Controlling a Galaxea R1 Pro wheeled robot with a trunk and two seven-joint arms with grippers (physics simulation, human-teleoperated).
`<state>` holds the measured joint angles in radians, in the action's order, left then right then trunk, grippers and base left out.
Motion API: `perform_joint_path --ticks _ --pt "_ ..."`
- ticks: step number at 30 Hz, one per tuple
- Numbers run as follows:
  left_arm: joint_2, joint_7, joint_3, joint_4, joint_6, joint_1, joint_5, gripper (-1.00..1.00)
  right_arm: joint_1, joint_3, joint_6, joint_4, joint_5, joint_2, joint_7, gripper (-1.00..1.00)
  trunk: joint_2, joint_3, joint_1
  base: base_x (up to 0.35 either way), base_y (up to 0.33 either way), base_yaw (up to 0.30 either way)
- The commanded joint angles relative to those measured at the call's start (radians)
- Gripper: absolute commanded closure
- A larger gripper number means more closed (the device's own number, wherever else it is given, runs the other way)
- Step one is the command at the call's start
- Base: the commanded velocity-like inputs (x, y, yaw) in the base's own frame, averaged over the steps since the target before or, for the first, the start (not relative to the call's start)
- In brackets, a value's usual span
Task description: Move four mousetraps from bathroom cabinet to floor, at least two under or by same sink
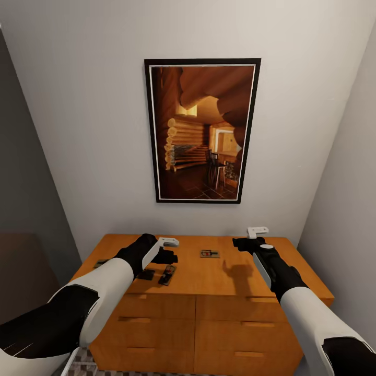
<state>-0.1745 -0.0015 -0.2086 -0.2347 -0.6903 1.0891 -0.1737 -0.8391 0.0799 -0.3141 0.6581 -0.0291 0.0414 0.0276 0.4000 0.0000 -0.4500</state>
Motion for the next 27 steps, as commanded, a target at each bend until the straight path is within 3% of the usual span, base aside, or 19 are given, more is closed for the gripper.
perform_joint_path --ticks 1,4,27 --pt "0.0 0.0 0.0 0.0 0.0 0.0 0.0 -1.0 0.0 0.0 0.0 0.0 0.0 0.0 0.0 -1.0 0.0 0.0 0.0 0.0 0.0 0.0" --pt "0.0 0.0 0.0 0.0 0.0 0.0 0.0 -1.0 0.0 0.0 0.0 0.0 0.0 0.0 0.0 -1.0 0.0 0.0 0.0 0.0 0.0 0.0" --pt "0.0 0.0 0.0 0.0 -0.001 0.0 -0.001 -1.0 0.0 0.001 0.0 0.0 0.0 0.0 0.0 -1.0 0.161 -0.072 -0.088 0.0 0.0 0.0"
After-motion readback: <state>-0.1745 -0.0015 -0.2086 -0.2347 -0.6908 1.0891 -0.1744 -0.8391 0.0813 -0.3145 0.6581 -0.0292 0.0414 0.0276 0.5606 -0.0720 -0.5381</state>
